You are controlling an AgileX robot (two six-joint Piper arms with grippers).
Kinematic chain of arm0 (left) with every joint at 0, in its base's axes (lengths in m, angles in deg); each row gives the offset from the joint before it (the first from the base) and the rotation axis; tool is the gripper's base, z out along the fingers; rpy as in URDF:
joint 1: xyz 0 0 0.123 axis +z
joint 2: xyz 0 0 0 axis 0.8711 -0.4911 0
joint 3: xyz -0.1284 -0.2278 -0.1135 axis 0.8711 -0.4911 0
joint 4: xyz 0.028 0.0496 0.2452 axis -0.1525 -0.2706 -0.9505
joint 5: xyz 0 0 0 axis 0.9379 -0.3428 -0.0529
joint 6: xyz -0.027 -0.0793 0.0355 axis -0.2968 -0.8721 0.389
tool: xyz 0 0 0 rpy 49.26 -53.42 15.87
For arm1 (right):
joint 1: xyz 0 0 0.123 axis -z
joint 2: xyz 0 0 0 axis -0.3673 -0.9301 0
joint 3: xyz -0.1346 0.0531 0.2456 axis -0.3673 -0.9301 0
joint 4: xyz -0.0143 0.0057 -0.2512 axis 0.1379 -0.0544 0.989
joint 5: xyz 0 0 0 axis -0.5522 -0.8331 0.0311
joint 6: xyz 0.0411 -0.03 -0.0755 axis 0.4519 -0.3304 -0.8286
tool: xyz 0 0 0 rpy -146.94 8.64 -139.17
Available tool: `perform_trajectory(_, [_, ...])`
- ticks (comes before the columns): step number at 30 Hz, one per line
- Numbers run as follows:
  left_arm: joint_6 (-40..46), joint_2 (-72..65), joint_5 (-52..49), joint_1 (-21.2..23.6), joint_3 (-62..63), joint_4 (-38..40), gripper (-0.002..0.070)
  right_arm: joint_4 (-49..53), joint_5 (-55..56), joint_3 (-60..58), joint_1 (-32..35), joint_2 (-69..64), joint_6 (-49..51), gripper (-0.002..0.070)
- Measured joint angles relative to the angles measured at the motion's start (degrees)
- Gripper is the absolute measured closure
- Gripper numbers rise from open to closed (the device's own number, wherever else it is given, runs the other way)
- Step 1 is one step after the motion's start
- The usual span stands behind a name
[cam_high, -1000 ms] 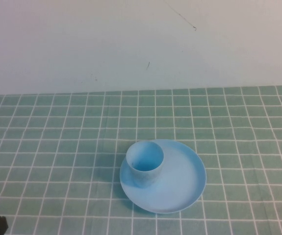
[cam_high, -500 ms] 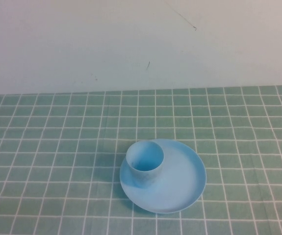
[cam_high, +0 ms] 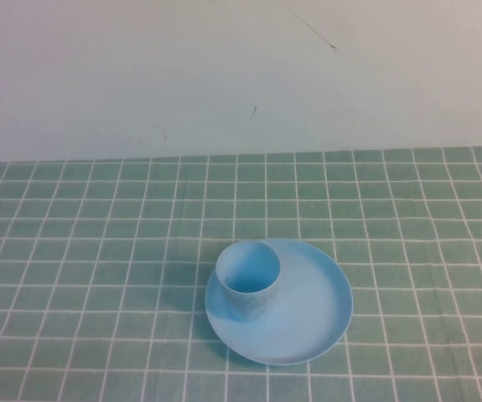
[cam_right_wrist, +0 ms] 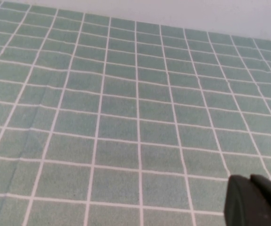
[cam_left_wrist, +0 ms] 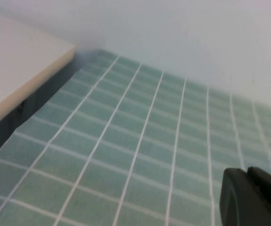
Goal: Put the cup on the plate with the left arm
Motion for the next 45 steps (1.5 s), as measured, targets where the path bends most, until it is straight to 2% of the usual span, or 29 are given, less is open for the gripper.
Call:
perform_trajectory(3, [16.43,0.0,-5.38,0.0,0.0,6.74,0.0675,-0.02,0.0,0.0,0.0,0.0,0.0,0.0678])
perform_trajectory(5, [22.22,0.1,-6.08,0.0,0.11,8.21,0.0675,-0.02,0.0,0.0,0.0,0.0,0.0,0.0678])
perform_trajectory(8, [25.77,0.03,-6.32,0.0,0.11,9.09,0.0675,-0.02,0.0,0.0,0.0,0.0,0.0,0.0678])
perform_trajectory(45, [27.02,0.03,-6.32,0.0,0.11,9.84,0.0677,-0.12,0.0,0.0,0.0,0.0,0.0,0.0678])
